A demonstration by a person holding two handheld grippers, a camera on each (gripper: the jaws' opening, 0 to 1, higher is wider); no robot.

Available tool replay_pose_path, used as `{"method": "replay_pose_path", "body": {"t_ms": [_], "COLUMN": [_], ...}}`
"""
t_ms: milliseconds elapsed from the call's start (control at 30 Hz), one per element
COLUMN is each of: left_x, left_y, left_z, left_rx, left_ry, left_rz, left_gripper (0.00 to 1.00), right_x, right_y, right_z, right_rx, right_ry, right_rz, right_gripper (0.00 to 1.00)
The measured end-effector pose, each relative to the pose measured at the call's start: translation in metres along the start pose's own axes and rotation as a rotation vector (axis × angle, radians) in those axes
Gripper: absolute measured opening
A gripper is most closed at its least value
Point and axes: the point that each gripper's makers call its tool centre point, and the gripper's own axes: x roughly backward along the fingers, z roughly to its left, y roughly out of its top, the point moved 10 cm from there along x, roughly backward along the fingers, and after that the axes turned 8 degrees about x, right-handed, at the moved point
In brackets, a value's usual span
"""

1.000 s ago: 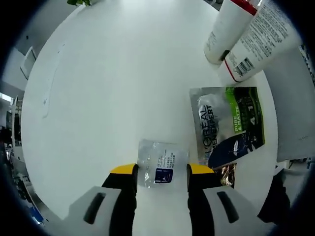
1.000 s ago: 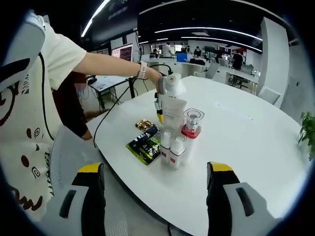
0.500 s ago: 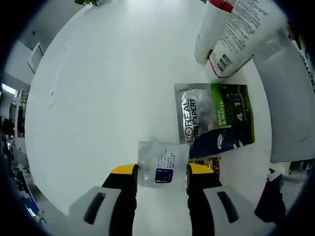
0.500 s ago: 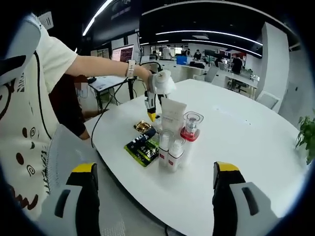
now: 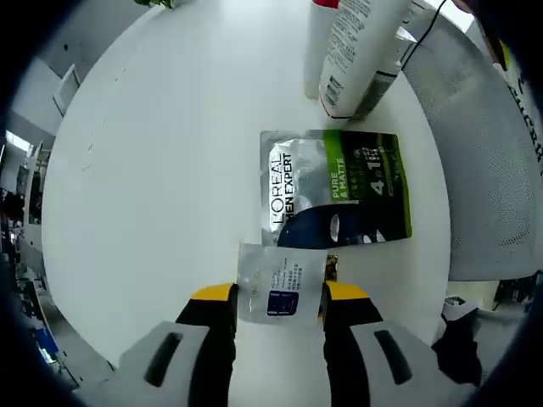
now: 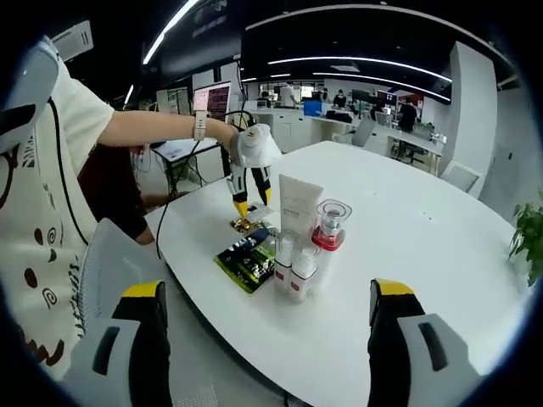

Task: Arrange the skincare products in the storage area until every visible bottle or jar stands upright without overlapping.

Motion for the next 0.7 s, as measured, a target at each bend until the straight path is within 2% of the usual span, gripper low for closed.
{"method": "replay_pose_path", "body": {"t_ms": [67, 367, 533, 700], "left_x": [0.001, 0.002, 0.005, 0.002], "left_y": [-0.003, -0.016, -0.02, -0.022], "left_z": [-0.006, -0.027, -0.04, -0.053], "left_rx": [0.006, 0.035, 0.049, 0.045], "left_ry": [-0.005, -0.018, -0.022, -0.021], "left_rz": [0.002, 0.009, -0.015, 0.003], "left_gripper": [0.38, 0.38, 0.38, 0.38], "right_x": [0.0, 0.002, 0.001, 0.001], "right_y": [0.0, 0.0, 0.0, 0.0], "right_z": [-0.001, -0.002, -0.003, -0.003], "right_rx": [-0.012, -0.007, -0.002, 0.001], "right_ry": [-0.011, -0.011, -0.009, -0.002], "right_rz": [-0.006, -0.005, -0.005, -0.008], "right_gripper": [0.97, 0.99, 0.98, 0.97]}}
